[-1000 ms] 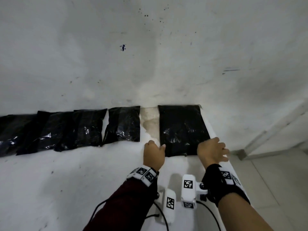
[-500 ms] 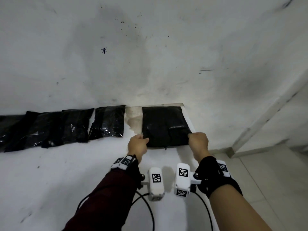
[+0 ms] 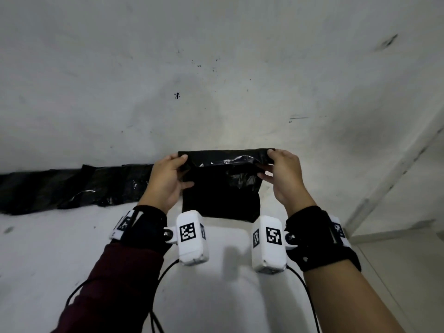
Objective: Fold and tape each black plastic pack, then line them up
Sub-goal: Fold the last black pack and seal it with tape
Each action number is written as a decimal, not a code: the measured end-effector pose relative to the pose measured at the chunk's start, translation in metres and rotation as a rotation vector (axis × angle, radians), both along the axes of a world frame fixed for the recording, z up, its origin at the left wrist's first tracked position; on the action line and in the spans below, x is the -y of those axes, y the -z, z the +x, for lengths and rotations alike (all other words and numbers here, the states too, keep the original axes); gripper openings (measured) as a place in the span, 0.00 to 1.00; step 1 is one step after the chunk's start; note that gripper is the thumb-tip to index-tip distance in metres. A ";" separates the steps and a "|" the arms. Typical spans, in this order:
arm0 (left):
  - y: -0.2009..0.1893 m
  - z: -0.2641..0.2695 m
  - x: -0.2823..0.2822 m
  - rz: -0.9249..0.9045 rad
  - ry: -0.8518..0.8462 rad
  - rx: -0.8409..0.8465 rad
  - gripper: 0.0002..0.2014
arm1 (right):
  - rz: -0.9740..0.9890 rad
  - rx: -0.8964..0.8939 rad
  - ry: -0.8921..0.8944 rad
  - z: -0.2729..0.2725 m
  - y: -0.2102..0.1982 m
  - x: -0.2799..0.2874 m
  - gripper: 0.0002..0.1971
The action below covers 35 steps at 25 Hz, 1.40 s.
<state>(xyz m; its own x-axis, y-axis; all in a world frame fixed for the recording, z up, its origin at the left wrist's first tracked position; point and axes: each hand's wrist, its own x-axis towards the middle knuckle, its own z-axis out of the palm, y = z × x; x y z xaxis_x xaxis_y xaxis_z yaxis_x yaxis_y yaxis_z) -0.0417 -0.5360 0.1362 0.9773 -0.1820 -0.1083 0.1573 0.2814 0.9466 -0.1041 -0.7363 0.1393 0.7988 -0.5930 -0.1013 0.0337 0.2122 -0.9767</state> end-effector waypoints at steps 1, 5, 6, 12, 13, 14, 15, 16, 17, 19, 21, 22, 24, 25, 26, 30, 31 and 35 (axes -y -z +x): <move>-0.002 -0.003 -0.007 -0.003 -0.005 0.007 0.11 | -0.010 0.012 -0.026 -0.001 -0.003 -0.008 0.08; -0.003 -0.019 -0.043 -0.080 -0.054 0.073 0.09 | 0.007 0.132 -0.063 -0.015 -0.010 -0.040 0.09; 0.001 -0.025 -0.052 -0.086 -0.061 0.085 0.09 | 0.025 0.147 -0.069 -0.021 -0.006 -0.046 0.10; 0.098 -0.108 -0.099 0.157 -0.108 -0.286 0.06 | 0.025 -0.388 -0.169 -0.095 0.115 -0.077 0.10; 0.117 -0.123 -0.106 0.233 -0.108 -0.366 0.06 | 0.010 -0.485 -0.201 -0.109 0.137 -0.081 0.09; 0.133 -0.137 -0.112 0.302 -0.105 -0.426 0.06 | 0.010 -0.543 -0.223 -0.123 0.153 -0.085 0.08; 0.146 -0.147 -0.117 0.349 -0.100 -0.464 0.06 | 0.009 -0.569 -0.234 -0.133 0.165 -0.087 0.09; 0.155 -0.153 -0.120 0.370 -0.098 -0.488 0.05 | -0.006 -0.574 -0.237 -0.140 0.171 -0.088 0.10; 0.161 -0.157 -0.124 0.373 -0.095 -0.507 0.05 | -0.033 -0.574 -0.236 -0.145 0.174 -0.089 0.11; 0.162 -0.161 -0.128 0.383 -0.077 -0.536 0.05 | -0.141 -0.599 -0.241 -0.148 0.172 -0.087 0.11; 0.160 -0.162 -0.133 0.446 -0.055 -0.512 0.06 | -0.372 -0.653 -0.261 -0.150 0.169 -0.083 0.11; 0.160 -0.162 -0.135 0.542 -0.069 -0.444 0.08 | -0.523 -0.665 -0.266 -0.151 0.168 -0.083 0.11; 0.163 -0.160 -0.133 0.863 -0.174 -0.139 0.12 | -0.841 -0.582 -0.240 -0.152 0.162 -0.089 0.10; 0.163 -0.161 -0.129 0.980 -0.205 0.064 0.14 | -0.982 -0.503 -0.244 -0.153 0.163 -0.094 0.16; 0.164 -0.164 -0.122 1.059 -0.154 0.245 0.18 | -1.062 -0.457 -0.311 -0.152 0.164 -0.101 0.22; 0.199 -0.173 -0.106 1.420 0.238 0.441 0.50 | -1.304 -0.605 -0.661 -0.154 0.192 -0.114 0.49; 0.206 -0.174 -0.107 1.450 0.278 0.416 0.54 | -1.322 -0.614 -0.673 -0.155 0.198 -0.112 0.55; 0.206 -0.171 -0.115 1.479 0.360 0.366 0.48 | -1.310 -0.547 -0.670 -0.159 0.209 -0.103 0.46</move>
<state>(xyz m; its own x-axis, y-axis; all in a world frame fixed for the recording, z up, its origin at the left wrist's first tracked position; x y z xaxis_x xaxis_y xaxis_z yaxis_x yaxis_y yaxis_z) -0.2125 -0.4205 -0.0700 0.9196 -0.3538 -0.1709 -0.2825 -0.8977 0.3381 -0.2633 -0.6333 -0.0700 0.9826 -0.0634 -0.1745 -0.1217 -0.9297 -0.3476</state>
